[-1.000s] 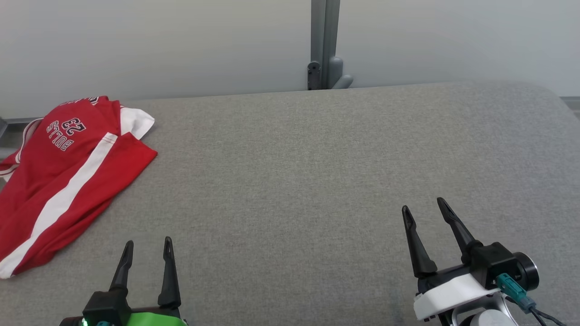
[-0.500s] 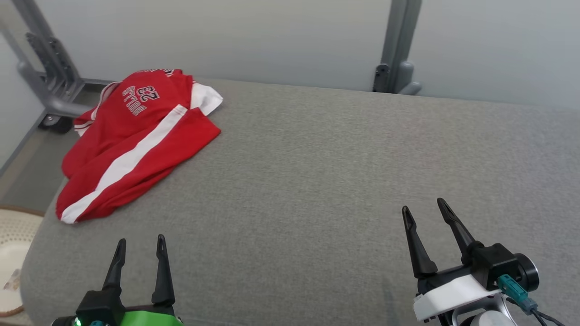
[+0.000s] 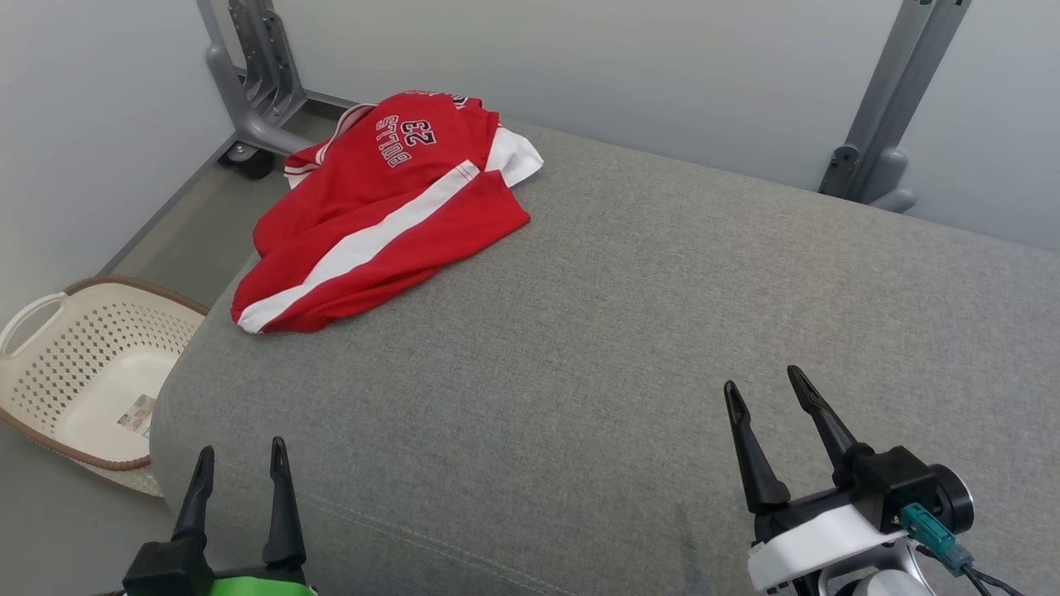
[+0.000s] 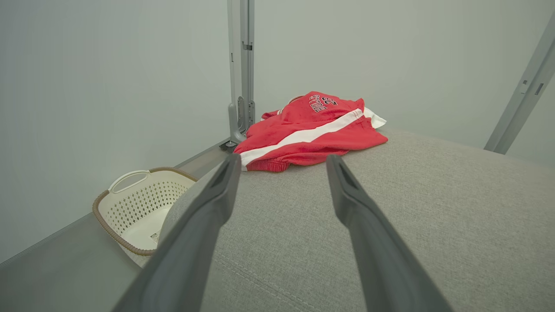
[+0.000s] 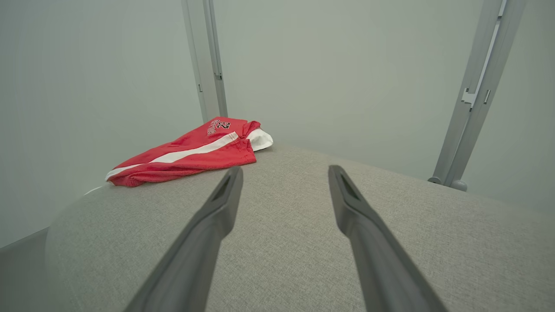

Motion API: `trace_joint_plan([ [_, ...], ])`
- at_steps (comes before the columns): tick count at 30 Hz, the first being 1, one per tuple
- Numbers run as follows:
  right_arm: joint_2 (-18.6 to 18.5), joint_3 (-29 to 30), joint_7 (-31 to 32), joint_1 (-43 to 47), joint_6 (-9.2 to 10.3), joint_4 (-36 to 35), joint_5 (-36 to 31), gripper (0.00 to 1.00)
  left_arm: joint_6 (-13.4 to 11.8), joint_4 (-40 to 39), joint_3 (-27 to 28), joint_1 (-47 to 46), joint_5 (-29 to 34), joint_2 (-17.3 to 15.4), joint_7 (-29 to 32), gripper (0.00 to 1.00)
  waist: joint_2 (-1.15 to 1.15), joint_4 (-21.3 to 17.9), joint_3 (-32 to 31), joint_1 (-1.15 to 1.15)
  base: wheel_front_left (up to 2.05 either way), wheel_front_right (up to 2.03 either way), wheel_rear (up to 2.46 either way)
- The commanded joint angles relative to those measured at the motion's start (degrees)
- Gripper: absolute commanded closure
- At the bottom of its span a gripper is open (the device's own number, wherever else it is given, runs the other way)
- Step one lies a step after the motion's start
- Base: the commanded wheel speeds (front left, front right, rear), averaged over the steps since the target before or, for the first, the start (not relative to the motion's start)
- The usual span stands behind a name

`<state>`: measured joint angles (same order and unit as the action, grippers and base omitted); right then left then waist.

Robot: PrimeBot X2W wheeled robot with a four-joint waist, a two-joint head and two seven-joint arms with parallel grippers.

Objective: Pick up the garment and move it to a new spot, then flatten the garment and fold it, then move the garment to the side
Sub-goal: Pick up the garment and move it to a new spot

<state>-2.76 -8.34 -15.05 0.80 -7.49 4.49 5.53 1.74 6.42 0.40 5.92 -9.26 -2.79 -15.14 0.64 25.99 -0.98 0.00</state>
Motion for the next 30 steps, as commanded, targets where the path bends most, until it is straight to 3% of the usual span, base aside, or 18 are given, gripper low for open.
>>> trace_joint_plan([
  [1,-0.22,0.01,-0.19,-0.34,0.0,0.16,0.25,0.0,-0.2,-0.17,0.18,0.77,-0.04,-0.2,-0.02,0.0,-0.64,0.81,0.06,0.0,0.0,0.0,0.0],
  [17,-0.23,-0.05,-0.19,-0.98,0.0,-0.71,-1.09,0.0,-0.41,-1.55,1.48,-1.74,-0.58,-1.0,-0.03,0.0,-0.64,-0.59,2.19,0.0,0.0,0.0,0.0],
  [22,-0.23,-0.2,-0.19,-1.92,0.0,-0.98,-1.72,0.0,-0.08,-2.1,2.58,-5.66,0.4,-3.8,0.25,0.0,-0.64,-0.84,4.21,0.0,0.0,0.0,0.0],
  [30,-0.23,-1.17,-0.19,-5.97,0.01,-1.06,-4.43,0.0,2.46,-2.97,4.29,-19.81,0.62,-13.31,7.76,0.0,-0.64,-3.89,9.96,0.0,0.0,0.0,0.0],
])
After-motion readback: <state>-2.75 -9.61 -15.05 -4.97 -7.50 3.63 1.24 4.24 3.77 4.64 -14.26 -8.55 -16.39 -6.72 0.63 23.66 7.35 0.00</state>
